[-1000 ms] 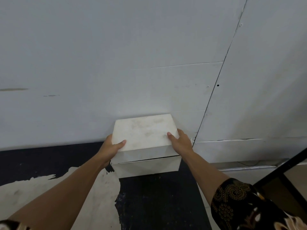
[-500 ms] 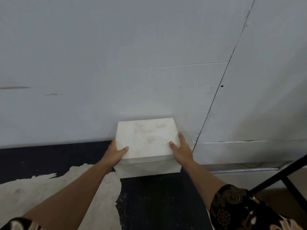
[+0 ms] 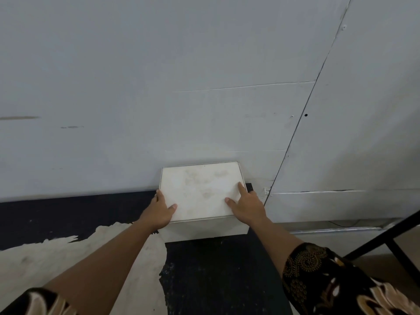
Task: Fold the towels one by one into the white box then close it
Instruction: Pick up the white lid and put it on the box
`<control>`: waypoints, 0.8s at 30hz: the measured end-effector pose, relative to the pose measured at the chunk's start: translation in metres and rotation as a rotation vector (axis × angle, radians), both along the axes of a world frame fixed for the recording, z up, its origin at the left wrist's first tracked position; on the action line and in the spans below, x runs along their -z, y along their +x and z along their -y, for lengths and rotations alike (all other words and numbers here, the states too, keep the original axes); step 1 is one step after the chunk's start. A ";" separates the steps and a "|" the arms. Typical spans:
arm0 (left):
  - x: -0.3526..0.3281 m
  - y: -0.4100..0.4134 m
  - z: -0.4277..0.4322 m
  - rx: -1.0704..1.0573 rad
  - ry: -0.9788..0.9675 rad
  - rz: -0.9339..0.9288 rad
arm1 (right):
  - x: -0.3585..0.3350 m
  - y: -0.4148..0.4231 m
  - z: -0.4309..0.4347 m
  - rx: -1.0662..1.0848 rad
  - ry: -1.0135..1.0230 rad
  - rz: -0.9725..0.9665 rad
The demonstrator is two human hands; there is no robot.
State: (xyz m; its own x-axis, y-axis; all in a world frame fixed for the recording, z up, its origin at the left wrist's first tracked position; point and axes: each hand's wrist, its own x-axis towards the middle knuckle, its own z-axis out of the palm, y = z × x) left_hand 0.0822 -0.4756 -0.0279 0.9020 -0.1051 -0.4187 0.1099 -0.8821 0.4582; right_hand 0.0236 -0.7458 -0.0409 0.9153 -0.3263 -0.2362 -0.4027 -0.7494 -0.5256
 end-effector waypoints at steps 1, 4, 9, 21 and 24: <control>0.000 0.000 0.000 0.010 0.007 -0.004 | -0.002 0.000 0.000 -0.007 -0.014 -0.007; 0.000 -0.005 -0.007 0.063 -0.087 -0.034 | -0.006 -0.003 -0.001 -0.012 -0.045 -0.018; -0.001 -0.005 -0.021 0.295 0.057 -0.065 | -0.004 -0.010 -0.004 0.021 -0.066 -0.023; 0.012 0.002 -0.022 0.290 0.148 0.028 | -0.005 -0.009 -0.021 0.132 -0.036 -0.066; 0.017 -0.005 -0.023 0.301 0.230 0.106 | -0.005 -0.014 -0.032 0.170 -0.095 -0.073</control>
State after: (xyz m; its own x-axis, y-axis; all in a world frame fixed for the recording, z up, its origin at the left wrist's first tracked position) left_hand 0.0776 -0.4531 -0.0450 0.8847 -0.2856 -0.3683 -0.2065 -0.9486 0.2396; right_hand 0.0093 -0.7136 -0.0361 0.8269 -0.4985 -0.2604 -0.5619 -0.7123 -0.4206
